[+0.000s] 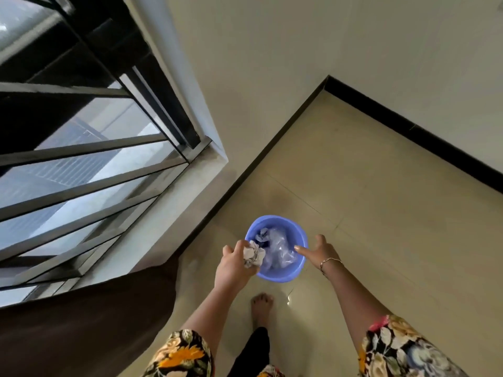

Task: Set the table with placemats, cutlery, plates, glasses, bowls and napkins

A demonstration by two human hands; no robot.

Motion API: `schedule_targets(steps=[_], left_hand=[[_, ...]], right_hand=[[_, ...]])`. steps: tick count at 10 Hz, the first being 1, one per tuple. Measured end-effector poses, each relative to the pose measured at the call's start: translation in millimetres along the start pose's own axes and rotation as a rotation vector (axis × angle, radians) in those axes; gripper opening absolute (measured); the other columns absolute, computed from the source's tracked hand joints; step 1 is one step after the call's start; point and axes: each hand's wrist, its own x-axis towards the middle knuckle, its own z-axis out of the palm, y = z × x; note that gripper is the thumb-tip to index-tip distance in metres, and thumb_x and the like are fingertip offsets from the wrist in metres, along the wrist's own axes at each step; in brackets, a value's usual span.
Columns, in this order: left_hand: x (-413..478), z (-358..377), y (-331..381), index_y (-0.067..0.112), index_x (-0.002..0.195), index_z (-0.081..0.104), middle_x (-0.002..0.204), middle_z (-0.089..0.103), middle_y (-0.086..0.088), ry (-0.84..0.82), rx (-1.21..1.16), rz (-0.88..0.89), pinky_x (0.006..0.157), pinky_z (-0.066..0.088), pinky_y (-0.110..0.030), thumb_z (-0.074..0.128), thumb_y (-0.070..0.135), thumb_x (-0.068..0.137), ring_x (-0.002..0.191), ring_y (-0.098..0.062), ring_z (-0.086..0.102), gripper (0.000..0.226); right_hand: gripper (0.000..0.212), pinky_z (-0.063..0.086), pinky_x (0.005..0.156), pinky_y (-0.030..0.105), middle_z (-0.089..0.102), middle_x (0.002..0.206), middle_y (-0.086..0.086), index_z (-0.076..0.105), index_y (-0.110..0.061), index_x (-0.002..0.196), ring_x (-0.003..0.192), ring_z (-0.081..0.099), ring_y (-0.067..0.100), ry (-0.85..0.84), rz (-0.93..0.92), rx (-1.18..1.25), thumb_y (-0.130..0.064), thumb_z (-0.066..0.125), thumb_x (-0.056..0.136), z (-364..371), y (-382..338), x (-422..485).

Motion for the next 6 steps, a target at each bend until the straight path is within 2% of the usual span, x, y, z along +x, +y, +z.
schedule_targets(steps=[1, 2, 3, 5, 6], left_hand=[[16.3, 11.6, 7.3, 0.026, 0.127, 0.044, 0.107, 0.035, -0.001, -0.028, -0.003, -0.019, 0.076, 0.050, -0.030, 0.066, 0.025, 0.081, 0.082, -0.025, 0.056, 0.051], [29.9, 23.0, 17.3, 0.026, 0.135, 0.035, 0.114, 0.034, -0.004, -0.080, 0.005, -0.035, 0.081, 0.047, -0.030, 0.066, 0.029, 0.082, 0.090, -0.025, 0.053, 0.061], [33.8, 28.4, 23.1, 0.028, 0.144, 0.019, 0.130, 0.032, -0.010, -0.134, 0.009, -0.058, 0.093, 0.043, -0.036, 0.066, 0.040, 0.082, 0.116, -0.031, 0.046, 0.078], [-2.5, 12.1, 21.2, 0.024, 0.140, 0.026, 0.133, 0.035, -0.009, -0.080, 0.122, -0.042, 0.097, 0.038, -0.038, 0.059, 0.045, 0.084, 0.124, -0.029, 0.033, 0.068], [-35.2, 9.8, 18.2, 0.020, 0.139, 0.029, 0.134, 0.039, -0.011, -0.001, 0.258, 0.020, 0.101, 0.034, -0.037, 0.053, 0.050, 0.088, 0.124, -0.030, 0.037, 0.064]], right_hand=[[0.080, 0.037, 0.098, 0.033, 0.037, 0.141, 0.018, 0.020, -0.013, 0.145, 0.125, 0.044, 0.032, -0.004, -0.010, -0.035, -0.043, 0.062, 0.084, -1.5, 8.8, 5.9], [0.076, 0.036, 0.100, 0.034, 0.040, 0.138, 0.019, 0.022, -0.012, 0.144, 0.125, 0.043, 0.032, 0.003, -0.030, -0.069, -0.040, 0.061, 0.085, -2.6, 14.9, 6.9], [0.073, 0.036, 0.099, 0.033, 0.041, 0.136, 0.018, 0.024, -0.013, 0.143, 0.124, 0.044, 0.031, 0.006, -0.039, -0.114, -0.040, 0.060, 0.085, -5.5, 17.8, 1.6], [0.066, 0.038, 0.097, 0.034, 0.041, 0.135, 0.017, 0.030, -0.014, 0.140, 0.122, 0.045, 0.032, 0.027, -0.111, -0.231, -0.039, 0.059, 0.086, -21.6, 13.8, -35.3], [0.063, 0.039, 0.094, 0.035, 0.040, 0.134, 0.016, 0.030, -0.015, 0.139, 0.120, 0.046, 0.034, 0.035, -0.170, -0.347, -0.039, 0.058, 0.087, -26.9, 15.7, -62.7]])
